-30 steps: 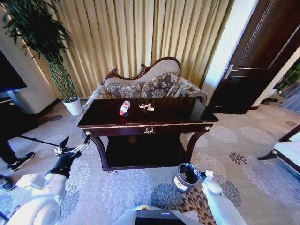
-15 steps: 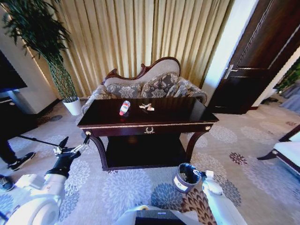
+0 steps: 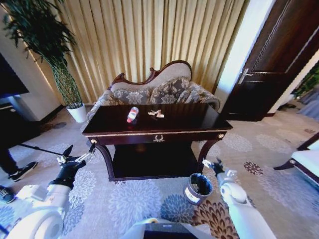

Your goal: Move to the front of the table and place the trash on the table into the trash bin.

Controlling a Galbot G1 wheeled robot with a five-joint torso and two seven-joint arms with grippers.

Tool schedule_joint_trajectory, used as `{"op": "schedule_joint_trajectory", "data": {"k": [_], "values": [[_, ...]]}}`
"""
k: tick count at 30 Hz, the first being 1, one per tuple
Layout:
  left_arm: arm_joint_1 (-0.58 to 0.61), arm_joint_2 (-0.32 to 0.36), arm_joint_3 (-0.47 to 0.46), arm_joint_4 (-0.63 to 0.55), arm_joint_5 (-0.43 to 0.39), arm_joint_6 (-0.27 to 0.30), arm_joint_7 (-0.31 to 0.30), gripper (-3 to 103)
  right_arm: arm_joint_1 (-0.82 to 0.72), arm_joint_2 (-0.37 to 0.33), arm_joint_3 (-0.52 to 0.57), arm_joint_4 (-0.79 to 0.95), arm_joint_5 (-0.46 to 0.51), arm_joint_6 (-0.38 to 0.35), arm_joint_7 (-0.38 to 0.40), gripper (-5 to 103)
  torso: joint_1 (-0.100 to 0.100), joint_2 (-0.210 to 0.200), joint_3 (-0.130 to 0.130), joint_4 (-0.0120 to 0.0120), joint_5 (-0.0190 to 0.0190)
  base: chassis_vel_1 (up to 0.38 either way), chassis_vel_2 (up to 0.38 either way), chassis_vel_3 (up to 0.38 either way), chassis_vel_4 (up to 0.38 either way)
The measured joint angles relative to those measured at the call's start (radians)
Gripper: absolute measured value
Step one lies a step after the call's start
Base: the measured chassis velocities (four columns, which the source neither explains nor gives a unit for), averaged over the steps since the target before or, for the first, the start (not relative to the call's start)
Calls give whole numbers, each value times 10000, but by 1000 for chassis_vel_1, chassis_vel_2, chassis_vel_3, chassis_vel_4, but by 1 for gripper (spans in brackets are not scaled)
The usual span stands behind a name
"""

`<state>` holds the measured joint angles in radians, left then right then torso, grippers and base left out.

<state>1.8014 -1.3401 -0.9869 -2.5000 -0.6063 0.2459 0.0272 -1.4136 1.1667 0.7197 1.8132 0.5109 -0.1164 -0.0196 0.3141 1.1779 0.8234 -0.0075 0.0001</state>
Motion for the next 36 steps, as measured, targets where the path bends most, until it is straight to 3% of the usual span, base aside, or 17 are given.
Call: {"op": "schedule_joint_trajectory", "data": {"k": [3, 12, 32, 36], "values": [[-5, -8, 1, 0, -2, 2, 0, 100, -656, 81, 294, 2137, -16, -917, 243, 100, 0, 1, -1, 0, -6, 0, 0, 0, 0], [-38, -5, 9, 0, -2, 14, 13, 100, -1329, 262, 394, 4937, -111, -1949, 648, 100, 0, 1, -1, 0, -3, 0, 0, 0, 0], [-134, 107, -241, 0, -197, 253, 97, 100, -913, 488, -12, 5221, -580, -2186, 547, 100, -2, 2, -2, 0, -1, -18, 17, 17, -17], [-146, 134, -299, -1, 97, 405, 34, 100, -903, 493, -20, 5222, -585, -2193, 526, 100, -2, 1, -1, 0, -2, -136, 147, 123, -134]]}}
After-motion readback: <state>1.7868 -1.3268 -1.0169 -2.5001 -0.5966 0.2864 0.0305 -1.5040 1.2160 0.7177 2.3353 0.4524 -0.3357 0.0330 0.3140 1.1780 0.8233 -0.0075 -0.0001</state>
